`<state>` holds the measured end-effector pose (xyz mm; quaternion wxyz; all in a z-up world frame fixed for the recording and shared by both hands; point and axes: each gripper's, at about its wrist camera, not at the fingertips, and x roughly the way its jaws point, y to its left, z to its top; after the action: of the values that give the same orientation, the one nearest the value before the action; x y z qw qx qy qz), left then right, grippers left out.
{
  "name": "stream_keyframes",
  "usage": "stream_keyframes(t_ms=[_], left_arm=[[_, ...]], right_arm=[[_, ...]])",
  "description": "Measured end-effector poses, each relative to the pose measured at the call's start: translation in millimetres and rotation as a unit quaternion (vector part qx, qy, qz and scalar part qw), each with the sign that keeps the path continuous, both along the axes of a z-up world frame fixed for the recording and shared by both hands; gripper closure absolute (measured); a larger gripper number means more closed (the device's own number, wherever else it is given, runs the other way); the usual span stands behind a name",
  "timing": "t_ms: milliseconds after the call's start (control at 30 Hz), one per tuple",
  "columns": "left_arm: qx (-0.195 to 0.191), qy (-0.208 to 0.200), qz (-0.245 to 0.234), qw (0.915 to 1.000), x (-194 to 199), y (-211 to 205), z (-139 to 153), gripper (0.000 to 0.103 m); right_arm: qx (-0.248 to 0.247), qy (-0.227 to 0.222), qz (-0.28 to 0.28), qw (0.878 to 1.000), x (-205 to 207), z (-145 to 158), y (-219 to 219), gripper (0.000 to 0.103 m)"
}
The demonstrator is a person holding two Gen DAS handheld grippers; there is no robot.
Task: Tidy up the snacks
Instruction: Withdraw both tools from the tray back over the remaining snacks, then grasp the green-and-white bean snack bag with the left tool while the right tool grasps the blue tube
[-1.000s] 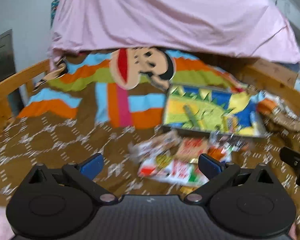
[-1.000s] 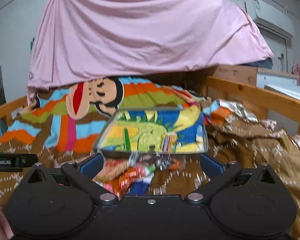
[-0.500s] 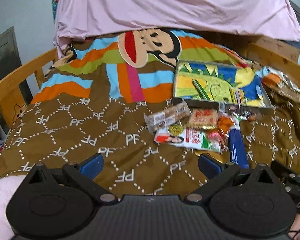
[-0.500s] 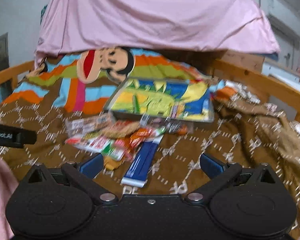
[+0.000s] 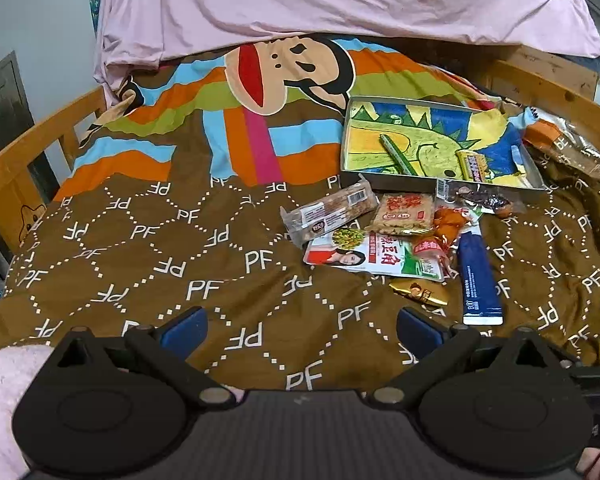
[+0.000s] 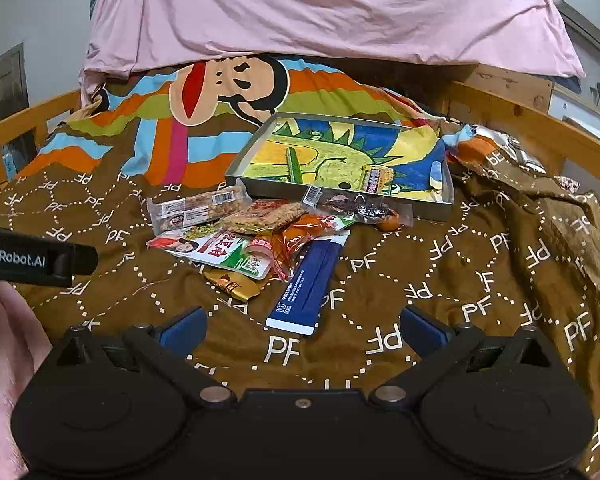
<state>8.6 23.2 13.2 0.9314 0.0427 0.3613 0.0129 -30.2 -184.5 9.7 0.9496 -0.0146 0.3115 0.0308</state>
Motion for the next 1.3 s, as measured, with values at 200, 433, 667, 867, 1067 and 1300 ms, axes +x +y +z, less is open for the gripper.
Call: stream_keyframes(t_ms=[200,433,667,867,1067,1300], left_arm=[[0.012,0.021,0.009,0.9997,10.7,1.1,-1.8,0.0],[-0.011,0.045,0.009,0.9989,20.2,5.9,-4.0,0.0],[-0.023,0.04,-0.006,0.9989,42.8,7.7,5.9,0.0],[0.033,0.041,-0.087,0.9948,85.0,-3.4,13.3,0.0],[0.071,0.023,-0.241,0.9677,123.6,-20.2,8.7,0.0],[0.149,-0.005,-0.435,0.8877,140.2,-40.3,-18.1,0.0]], right_arm=[[0.025,-0.003,-0.021,0.999,2.9,4.2,-13.6,0.001],[0.085,0.036,-0.039,0.995,17.1,3.1,-33.7,0.001],[0.064,0.042,-0.06,0.995,36.8,-0.9,-39.2,0.001],[0.049,0.068,-0.037,0.996,61.8,-13.5,-39.0,0.001],[0.031,0.086,-0.017,0.996,90.7,-27.3,-34.9,0.001],[0.026,0.105,0.041,0.993,124.2,-36.1,-34.6,0.001]])
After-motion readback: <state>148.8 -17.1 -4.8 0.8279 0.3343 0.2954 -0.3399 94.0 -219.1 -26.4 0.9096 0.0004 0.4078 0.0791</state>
